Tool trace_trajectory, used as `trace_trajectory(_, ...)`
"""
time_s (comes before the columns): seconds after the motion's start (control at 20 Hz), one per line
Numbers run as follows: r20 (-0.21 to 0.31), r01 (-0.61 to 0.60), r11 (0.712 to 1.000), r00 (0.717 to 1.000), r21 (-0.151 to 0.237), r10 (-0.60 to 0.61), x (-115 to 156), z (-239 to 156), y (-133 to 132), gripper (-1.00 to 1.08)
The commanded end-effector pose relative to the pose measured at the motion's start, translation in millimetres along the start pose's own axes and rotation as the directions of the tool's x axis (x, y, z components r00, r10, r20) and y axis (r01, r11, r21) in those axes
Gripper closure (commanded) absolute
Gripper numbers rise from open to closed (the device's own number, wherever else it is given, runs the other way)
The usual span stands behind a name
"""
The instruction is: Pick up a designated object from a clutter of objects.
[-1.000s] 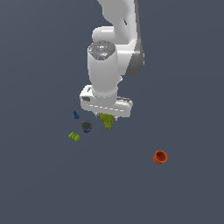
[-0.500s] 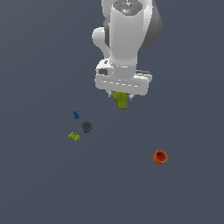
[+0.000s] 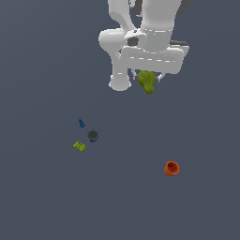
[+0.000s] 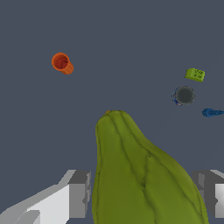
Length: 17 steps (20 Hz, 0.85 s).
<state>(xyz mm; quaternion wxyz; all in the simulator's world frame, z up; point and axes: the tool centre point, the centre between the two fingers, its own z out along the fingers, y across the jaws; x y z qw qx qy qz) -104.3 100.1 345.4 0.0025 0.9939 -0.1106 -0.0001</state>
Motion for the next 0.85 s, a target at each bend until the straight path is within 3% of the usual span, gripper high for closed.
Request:
trace_trajectory(0.0,-0.001,0.0,1.0,1.0,0.001,0.0,-14.8,-17.7,-11.1,1.08)
trace_trajectory(0.4,0.0,0.0,1.0,1.0,0.003,0.0,-46.6,-57.2,-38.3,1.08)
trace_trajectory(0.8,0.0,0.0,1.0,1.0,0.005,0.0,-53.8,-68.5,-47.0,1.08)
